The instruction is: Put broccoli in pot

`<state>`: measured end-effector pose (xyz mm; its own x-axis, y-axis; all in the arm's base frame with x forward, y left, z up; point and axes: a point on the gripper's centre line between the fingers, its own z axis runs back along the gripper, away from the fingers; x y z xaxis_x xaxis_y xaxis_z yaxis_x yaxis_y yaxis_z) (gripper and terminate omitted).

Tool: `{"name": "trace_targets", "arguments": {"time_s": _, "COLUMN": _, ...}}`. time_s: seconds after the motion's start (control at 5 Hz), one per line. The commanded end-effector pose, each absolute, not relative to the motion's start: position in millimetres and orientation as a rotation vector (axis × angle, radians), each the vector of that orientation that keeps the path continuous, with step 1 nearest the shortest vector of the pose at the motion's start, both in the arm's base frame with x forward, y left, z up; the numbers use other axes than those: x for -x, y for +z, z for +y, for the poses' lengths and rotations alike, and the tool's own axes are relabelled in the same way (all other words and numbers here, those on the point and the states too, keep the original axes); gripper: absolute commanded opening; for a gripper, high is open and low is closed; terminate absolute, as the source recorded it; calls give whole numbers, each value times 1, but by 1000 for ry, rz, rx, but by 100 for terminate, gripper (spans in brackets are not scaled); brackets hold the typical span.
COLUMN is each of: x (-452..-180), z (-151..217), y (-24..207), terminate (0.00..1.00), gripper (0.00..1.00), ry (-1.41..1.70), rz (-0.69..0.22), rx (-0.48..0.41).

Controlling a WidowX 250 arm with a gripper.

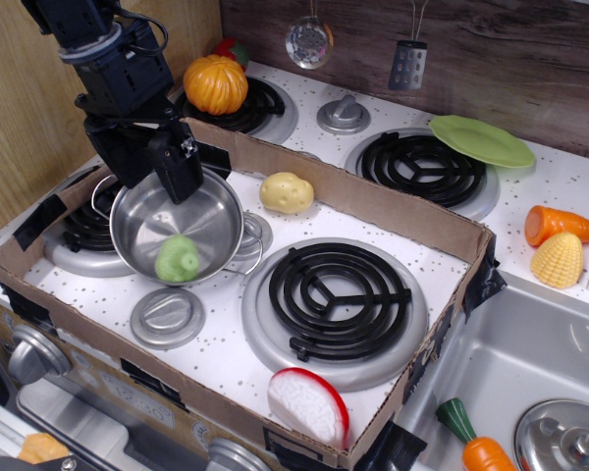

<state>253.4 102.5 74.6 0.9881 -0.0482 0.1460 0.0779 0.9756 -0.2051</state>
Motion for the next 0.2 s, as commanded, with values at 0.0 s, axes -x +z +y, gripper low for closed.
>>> {"name": "trace_targets", "arguments": {"time_s": 0.0, "x": -257, "z": 103, "y": 88, "terminate": 100, "gripper": 100, "ry": -82, "rz": -185, "rx": 187}}
